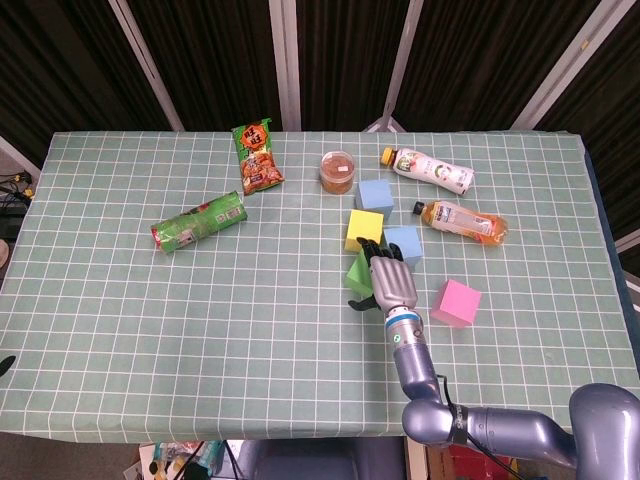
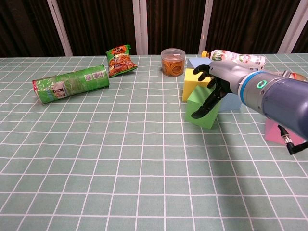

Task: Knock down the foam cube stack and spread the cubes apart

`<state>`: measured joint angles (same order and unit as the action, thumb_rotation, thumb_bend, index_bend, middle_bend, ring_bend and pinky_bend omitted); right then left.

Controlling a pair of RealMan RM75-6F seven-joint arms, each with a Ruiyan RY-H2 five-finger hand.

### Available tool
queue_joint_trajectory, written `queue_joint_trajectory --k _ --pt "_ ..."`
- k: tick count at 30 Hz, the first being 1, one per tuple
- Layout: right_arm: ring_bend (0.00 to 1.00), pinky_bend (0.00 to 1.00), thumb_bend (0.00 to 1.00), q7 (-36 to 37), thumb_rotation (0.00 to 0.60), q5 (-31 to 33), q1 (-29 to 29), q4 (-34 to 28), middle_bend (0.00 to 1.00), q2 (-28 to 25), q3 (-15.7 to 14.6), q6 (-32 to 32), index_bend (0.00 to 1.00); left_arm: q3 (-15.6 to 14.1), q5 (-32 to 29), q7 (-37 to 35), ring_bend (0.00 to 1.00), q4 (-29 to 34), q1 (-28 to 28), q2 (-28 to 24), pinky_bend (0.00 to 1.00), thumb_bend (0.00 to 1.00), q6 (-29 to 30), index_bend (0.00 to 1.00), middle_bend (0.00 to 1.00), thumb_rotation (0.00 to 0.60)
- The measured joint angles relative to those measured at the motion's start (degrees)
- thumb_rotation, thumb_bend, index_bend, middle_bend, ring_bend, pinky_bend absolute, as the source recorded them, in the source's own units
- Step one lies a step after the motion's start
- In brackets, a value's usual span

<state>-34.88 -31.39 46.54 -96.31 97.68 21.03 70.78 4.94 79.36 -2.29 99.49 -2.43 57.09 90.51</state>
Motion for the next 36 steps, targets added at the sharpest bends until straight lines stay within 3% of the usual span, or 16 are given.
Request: queue_joint_trajectory --k 10,18,23,29,36 --pt "0.22 0.0 0.1 -0.8 0.6 0.86 1.11 3.04 0.16 1.47 -0.22 -0.76 0.14 0.15 -0.3 -0.5 0.0 -0.19 -0.05 -0.19 0.0 0.15 -0.08 0.21 0.0 0.6" --pt "0.51 0.06 0.16 -1.56 0.6 0.61 1.38 5.96 0.44 2.92 -1.17 -0.09 0.34 0.14 -0.22 -0.48 0.0 -0.16 -0.1 -0.19 0.0 0.15 0.02 0.22 0.0 0.6" --pt "0.55 0.07 0.21 -1.05 0.6 -0.9 1.01 6.09 0.48 3.35 -1.54 0.47 0.38 0.09 -0.11 -0.46 0.0 -0.17 -0.1 -0.18 0.0 0.15 0.0 0.22 0.0 0.6" --pt "0.56 0.07 0.21 1.21 0.6 -2.94 -0.35 2.3 0.48 1.95 -1.77 0.48 0.38 0.18 -0.32 -0.46 0.0 -0.22 -0.01 -0.19 0.0 0.15 -0.18 0.22 0.0 0.6" --pt "0.55 0.07 0.21 5.25 0.6 -7.53 -3.65 -8.79 0.48 -3.71 -3.88 -1.0 0.38 0.01 0.11 -0.48 0.0 -0.03 -0.17 -0.24 0.0 0.15 0.15 0.22 0.0 0.6"
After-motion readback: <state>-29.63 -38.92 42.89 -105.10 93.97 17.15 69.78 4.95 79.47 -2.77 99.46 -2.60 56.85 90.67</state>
